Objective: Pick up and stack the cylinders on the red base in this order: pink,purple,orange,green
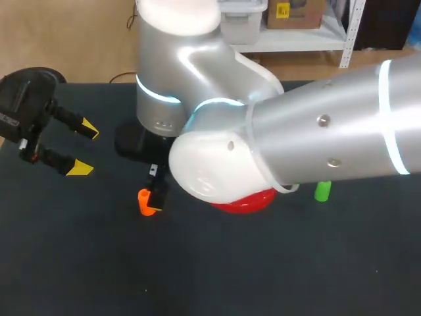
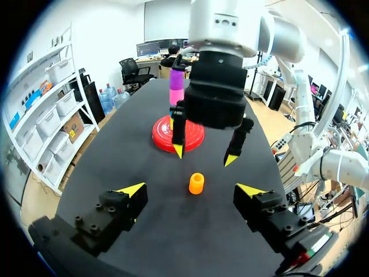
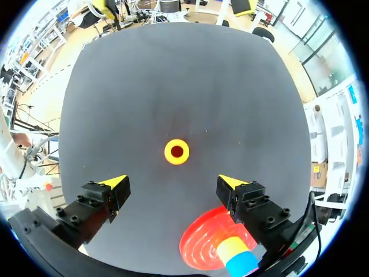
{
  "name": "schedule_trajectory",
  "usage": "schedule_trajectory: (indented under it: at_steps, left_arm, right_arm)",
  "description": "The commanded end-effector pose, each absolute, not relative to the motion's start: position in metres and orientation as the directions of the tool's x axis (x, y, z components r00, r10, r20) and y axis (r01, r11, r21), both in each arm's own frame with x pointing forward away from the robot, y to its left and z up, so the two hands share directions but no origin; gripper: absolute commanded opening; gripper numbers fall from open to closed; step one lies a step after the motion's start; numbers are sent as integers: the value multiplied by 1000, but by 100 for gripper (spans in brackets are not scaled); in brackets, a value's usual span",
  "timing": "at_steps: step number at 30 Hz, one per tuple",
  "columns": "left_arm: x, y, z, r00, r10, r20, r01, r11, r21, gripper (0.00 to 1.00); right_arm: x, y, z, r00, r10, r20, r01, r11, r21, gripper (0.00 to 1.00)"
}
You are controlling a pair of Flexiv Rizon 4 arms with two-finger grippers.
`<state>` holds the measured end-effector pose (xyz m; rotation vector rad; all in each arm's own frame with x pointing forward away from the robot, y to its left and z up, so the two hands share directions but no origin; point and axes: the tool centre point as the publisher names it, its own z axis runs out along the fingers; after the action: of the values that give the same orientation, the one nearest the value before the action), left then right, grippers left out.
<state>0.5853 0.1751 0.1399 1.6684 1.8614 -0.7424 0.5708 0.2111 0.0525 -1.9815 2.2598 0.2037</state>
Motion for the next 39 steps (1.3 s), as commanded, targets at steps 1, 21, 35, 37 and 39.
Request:
schedule_trajectory:
  at_steps: [1,21,35,37,39]
  left_arm:
    - [586,176,140,-97,704,-704,995,86,-51,100]
    - [586,176,140,-97,704,-704,995,86,-51,100]
    - [586,176,140,-97,704,-704,995,86,-51,100]
    - [586,176,140,-97,704,-704,995,86,-51,100]
    - [586,176,140,-97,704,-704,995,86,-51,100]
  right_arm:
    - [580,222,49,-122,-977,-174,-992,116,41,100]
    - [580,243,41,-64,-989,-132,-997,57,60,100]
    - [580,244,35,-62,-991,-119,-996,54,69,100]
    - [580,244,34,-62,-991,-121,-996,54,71,100]
    - [580,244,33,-62,-991,-123,-996,53,73,100]
